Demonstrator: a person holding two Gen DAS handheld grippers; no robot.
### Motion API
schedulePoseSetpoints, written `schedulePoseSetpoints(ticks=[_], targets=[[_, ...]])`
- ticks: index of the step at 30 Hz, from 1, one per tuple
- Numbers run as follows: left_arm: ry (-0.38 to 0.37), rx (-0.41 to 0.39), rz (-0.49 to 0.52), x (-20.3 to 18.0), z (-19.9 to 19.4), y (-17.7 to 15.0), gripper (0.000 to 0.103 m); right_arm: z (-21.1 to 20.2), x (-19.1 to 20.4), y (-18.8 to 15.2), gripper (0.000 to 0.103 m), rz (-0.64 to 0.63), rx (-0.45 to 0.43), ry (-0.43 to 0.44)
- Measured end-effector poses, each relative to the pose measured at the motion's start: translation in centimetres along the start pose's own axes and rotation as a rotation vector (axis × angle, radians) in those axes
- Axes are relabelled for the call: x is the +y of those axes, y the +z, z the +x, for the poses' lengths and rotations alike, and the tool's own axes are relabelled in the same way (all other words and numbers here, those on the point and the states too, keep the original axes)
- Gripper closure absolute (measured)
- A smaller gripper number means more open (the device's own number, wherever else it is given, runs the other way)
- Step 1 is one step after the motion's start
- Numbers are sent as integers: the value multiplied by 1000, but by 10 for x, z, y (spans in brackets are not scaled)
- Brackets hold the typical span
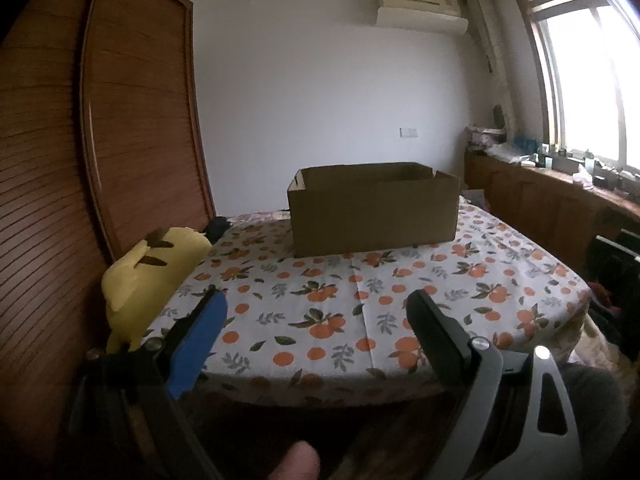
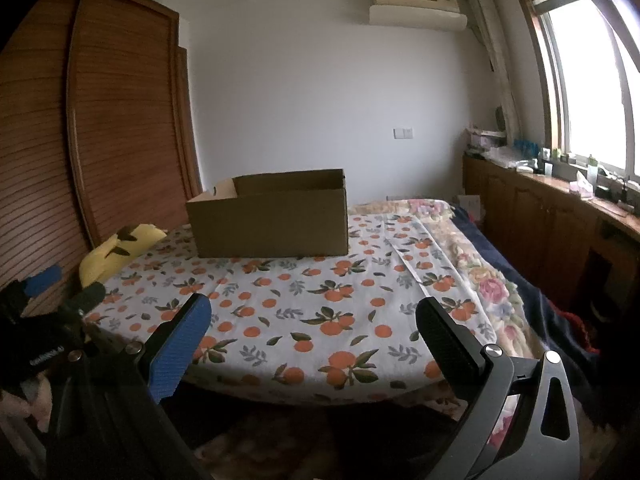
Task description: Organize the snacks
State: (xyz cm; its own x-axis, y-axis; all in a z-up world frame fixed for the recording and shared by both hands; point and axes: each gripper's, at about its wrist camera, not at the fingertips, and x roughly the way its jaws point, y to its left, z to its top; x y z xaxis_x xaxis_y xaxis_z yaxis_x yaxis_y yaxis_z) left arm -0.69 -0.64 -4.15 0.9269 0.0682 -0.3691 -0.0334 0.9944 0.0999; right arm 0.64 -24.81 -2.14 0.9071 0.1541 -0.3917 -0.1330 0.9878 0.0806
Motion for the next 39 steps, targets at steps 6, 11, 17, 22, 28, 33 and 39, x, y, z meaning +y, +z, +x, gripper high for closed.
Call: schedulePoseSetpoints(ticks=[6, 11, 17, 22, 28, 33, 39], targets=[[-18, 15, -27, 4, 4, -3, 11, 1, 5, -1, 0, -19, 0, 1], [-18, 16, -27, 4, 3, -3, 11, 2, 9, -1, 0, -22, 3, 4], [-20, 16, -28, 5, 3, -4, 11, 2, 8, -1, 0, -20, 4, 3], [-18, 15, -26, 4, 3, -4, 11, 3, 10, -3, 0, -20, 5, 0], [-18, 4, -25, 5, 2, -4, 11, 2, 8, -3, 0, -19, 4, 0], [-19, 0, -20, 4, 2, -3, 11, 0, 8, -4, 0, -15, 3, -3], [-21, -2, -17, 4, 0, -3, 11, -1, 7, -5, 0, -11, 7, 1]])
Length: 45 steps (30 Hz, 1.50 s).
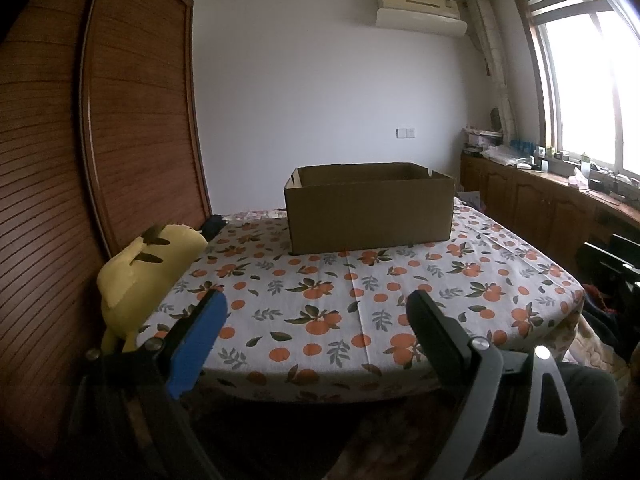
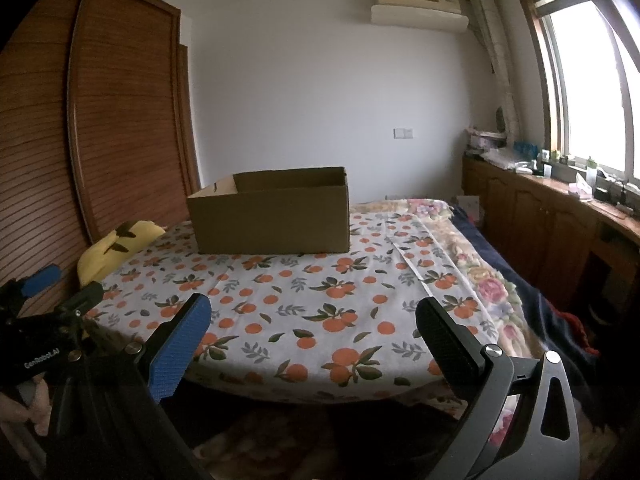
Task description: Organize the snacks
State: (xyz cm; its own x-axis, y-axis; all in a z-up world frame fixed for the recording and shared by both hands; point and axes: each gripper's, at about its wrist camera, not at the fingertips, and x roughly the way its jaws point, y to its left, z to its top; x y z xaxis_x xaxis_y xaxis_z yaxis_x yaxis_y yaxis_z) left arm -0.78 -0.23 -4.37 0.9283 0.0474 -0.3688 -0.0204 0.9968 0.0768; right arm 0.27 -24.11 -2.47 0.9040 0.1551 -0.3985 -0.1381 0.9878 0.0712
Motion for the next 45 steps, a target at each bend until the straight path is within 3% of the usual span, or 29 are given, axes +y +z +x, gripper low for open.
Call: schedulePoseSetpoints(ticks=[45], targets=[[-1, -9, -6, 3, 0, 6, 11, -1, 0, 2, 0, 6, -1, -5]])
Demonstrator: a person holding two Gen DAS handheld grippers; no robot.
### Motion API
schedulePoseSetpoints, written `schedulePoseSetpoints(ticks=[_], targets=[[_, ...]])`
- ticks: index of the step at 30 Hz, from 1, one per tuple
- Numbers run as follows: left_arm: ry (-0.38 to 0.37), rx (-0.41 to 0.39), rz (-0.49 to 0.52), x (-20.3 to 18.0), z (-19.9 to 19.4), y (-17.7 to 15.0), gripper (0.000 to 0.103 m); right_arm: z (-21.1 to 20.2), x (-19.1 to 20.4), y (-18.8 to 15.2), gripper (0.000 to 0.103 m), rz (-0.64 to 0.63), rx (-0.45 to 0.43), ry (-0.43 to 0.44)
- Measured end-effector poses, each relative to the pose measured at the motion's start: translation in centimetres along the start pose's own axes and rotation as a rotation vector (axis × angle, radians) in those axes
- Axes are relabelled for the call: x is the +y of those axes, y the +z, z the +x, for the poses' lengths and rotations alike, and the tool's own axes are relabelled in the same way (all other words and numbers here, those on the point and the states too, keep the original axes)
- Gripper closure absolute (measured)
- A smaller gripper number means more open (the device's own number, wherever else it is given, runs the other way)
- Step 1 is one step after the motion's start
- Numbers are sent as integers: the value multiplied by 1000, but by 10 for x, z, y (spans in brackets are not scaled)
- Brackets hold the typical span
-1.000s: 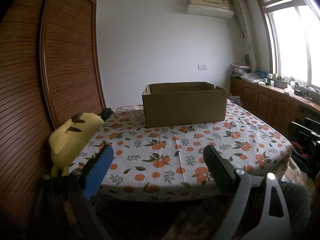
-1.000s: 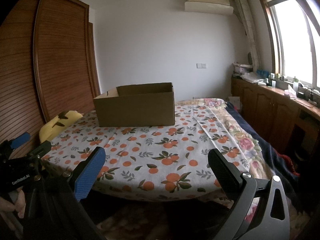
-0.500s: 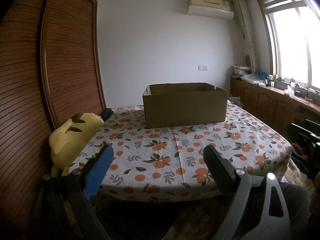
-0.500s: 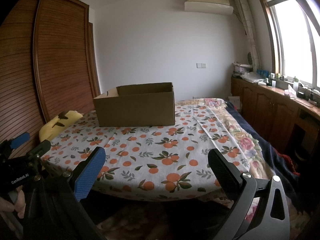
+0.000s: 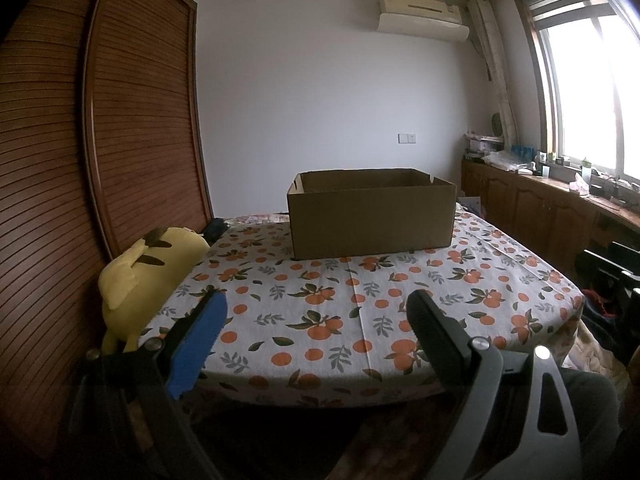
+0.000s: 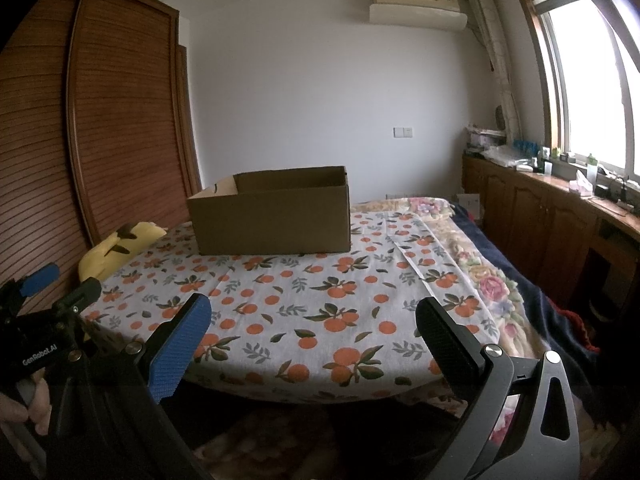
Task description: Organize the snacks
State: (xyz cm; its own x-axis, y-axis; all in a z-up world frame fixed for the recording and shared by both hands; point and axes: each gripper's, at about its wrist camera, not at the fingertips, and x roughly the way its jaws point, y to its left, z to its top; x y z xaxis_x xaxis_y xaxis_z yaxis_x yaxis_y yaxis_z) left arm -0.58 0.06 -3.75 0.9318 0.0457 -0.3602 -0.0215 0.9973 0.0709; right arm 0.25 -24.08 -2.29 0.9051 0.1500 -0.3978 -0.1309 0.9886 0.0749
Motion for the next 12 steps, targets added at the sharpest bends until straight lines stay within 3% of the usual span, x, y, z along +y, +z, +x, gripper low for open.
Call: schedulePoseSetpoints(ticks=[12], targets=[[1, 2, 1, 1, 0, 0, 11, -1, 1, 0, 0, 3, 2, 0]])
